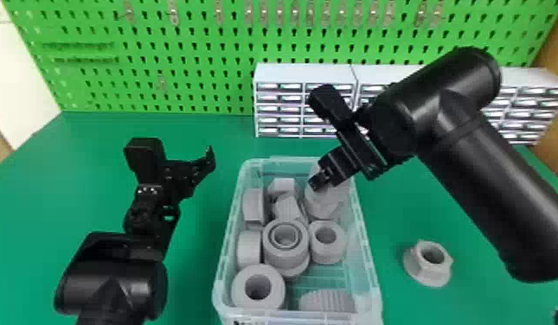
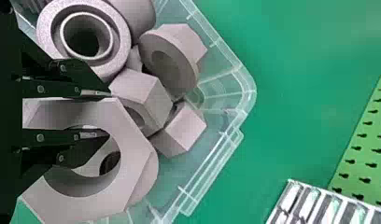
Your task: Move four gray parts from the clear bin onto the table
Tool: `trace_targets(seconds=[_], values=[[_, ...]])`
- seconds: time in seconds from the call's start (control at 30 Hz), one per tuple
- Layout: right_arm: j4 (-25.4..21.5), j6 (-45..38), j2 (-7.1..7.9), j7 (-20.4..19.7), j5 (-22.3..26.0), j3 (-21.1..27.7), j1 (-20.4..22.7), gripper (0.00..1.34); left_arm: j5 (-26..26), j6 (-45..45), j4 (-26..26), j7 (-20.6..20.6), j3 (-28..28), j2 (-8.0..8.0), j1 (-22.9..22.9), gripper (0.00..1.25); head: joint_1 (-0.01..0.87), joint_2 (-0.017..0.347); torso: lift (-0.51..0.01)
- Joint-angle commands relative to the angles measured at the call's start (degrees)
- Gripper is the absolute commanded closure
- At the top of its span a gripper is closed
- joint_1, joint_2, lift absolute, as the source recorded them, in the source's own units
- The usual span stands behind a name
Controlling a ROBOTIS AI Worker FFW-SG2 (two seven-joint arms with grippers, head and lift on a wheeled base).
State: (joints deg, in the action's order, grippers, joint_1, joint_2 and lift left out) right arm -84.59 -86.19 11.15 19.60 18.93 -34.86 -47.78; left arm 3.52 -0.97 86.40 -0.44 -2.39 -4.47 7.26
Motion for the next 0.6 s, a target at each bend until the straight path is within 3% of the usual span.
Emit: trace_targets(seconds=[0.0, 0.57], values=[[-0.5, -0.8, 0.18, 0.0, -1.2, 1.6, 0.2, 1.00, 0.0, 0.0, 0.0, 0.0, -0.1, -0.02, -0.1, 0.12, 0.693, 0.072, -0.052], [-1.1, -3.9, 0.97, 0.1, -6.9, 9.4, 2.5, 1.00, 0.0, 0.0, 0.0, 0.0, 0.1, -0.02, -0.5, 0.12, 0.693, 0.072, -0.052]])
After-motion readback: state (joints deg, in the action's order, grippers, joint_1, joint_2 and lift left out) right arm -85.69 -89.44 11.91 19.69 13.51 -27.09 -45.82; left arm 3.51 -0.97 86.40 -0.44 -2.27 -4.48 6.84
